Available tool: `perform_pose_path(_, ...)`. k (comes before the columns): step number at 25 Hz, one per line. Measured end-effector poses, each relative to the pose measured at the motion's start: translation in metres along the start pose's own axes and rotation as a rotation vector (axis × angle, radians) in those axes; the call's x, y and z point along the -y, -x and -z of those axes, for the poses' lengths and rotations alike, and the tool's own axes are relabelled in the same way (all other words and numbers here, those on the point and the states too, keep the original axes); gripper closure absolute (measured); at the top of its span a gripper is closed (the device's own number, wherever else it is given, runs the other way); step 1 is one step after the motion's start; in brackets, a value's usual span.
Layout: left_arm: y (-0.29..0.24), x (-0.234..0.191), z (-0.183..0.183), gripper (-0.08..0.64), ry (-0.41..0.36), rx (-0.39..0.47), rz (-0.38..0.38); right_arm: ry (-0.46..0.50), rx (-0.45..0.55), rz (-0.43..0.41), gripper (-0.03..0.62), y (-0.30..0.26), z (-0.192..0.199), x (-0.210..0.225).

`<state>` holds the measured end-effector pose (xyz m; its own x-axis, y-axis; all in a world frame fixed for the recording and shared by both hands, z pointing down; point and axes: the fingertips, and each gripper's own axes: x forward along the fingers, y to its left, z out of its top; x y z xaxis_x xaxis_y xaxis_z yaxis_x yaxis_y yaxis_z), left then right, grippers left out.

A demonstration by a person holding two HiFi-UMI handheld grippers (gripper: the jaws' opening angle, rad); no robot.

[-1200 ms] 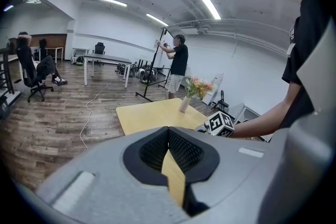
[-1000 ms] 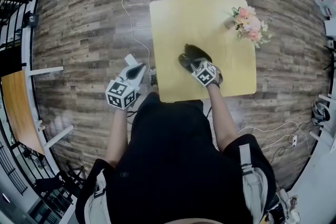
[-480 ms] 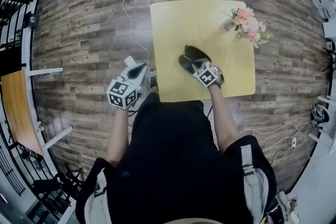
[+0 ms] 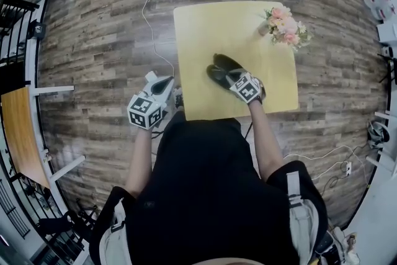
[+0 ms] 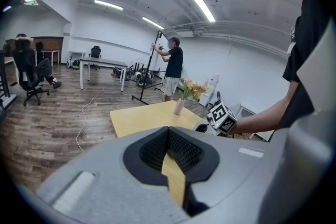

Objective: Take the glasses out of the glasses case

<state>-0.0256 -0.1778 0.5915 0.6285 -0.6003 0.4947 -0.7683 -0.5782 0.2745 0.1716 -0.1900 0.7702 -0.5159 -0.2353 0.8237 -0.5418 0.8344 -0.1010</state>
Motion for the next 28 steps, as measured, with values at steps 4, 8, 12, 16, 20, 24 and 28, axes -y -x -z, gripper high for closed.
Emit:
perform_pose_path(4,-0.003,0.01,0.001,0.549,-0.006,0.002,0.01,-0.012,0.034,0.006,0.574,0.015,0.0,-0.001)
perform_pose_path(8,-0.007,0.021,0.002,0.549,-0.013,0.007,0.021,-0.037,0.084,0.039,0.575,0.03,0.004,0.002)
perform_pose_path(12,-0.013,0.033,0.004,0.549,-0.02,0.016,0.032,-0.077,0.138,0.059,0.575,0.046,0.016,0.003)
perform_pose_path(16,-0.015,0.044,0.005,0.549,-0.024,0.017,0.039,-0.092,0.167,0.07,0.575,0.062,0.024,0.002)
perform_pose_path(20,-0.021,0.054,0.005,0.549,-0.029,0.02,0.048,-0.099,0.199,0.079,0.575,0.075,0.028,0.003)
perform_pose_path(24,-0.024,0.063,0.006,0.549,-0.035,0.023,0.056,-0.095,0.274,0.067,0.575,0.089,0.02,-0.004)
perform_pose_path(28,-0.026,0.069,0.009,0.549,-0.036,0.017,0.063,-0.113,0.371,0.05,0.575,0.106,0.005,-0.008)
